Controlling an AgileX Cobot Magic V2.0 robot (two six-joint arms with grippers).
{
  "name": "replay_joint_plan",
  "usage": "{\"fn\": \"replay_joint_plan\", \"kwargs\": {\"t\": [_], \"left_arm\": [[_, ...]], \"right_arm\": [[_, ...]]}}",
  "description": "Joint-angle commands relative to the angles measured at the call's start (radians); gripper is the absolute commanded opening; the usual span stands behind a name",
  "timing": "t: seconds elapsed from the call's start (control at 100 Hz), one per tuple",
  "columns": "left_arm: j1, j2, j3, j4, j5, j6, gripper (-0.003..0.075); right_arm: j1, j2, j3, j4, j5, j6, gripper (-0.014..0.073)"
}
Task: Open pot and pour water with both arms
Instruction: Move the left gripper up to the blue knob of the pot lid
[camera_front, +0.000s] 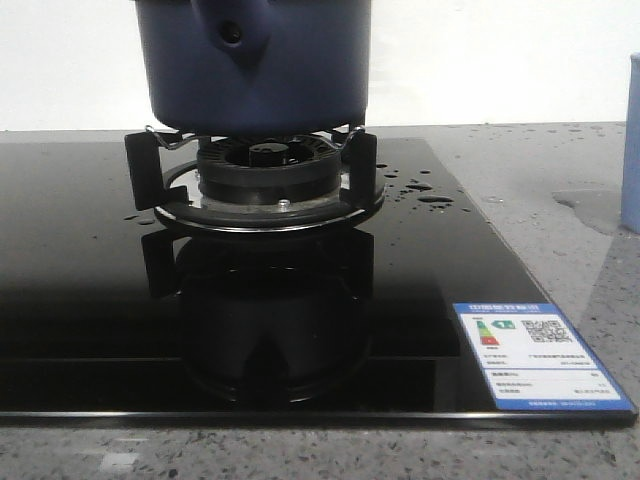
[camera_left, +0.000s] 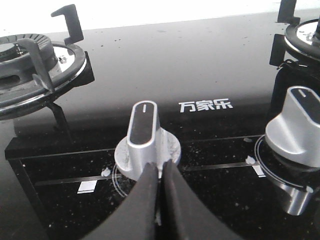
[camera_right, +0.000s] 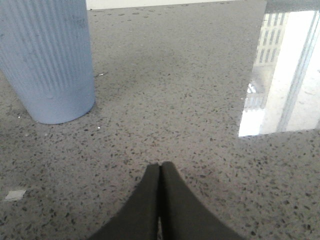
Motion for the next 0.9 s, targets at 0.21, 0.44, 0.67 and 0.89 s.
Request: {"fn": "replay_joint_plan", "kwargs": {"t": [0.21, 0.44, 0.67, 0.89], "left_arm": [[0.0, -0.017, 0.034, -0.01, -0.052, -0.009, -0.0019], [0.0, -0.017, 0.034, -0.01, -0.052, -0.009, -0.0019], [0.0, -0.017, 0.034, -0.01, -0.052, -0.009, -0.0019], [0.0, -0.017, 0.034, -0.07, -0.109, -0.009, -0.0019]], "right_arm": [[0.0, -0.019, 0.027, -0.003, -0.015, -0.005, -0.0074], [0.0, -0.019, 0.027, -0.003, -0.015, -0.005, -0.0074], [0.0, -0.019, 0.027, -0.003, -0.015, -0.005, -0.0074], [0.0, -0.019, 0.027, -0.084, -0.085, -0.005, -0.0074]]}}
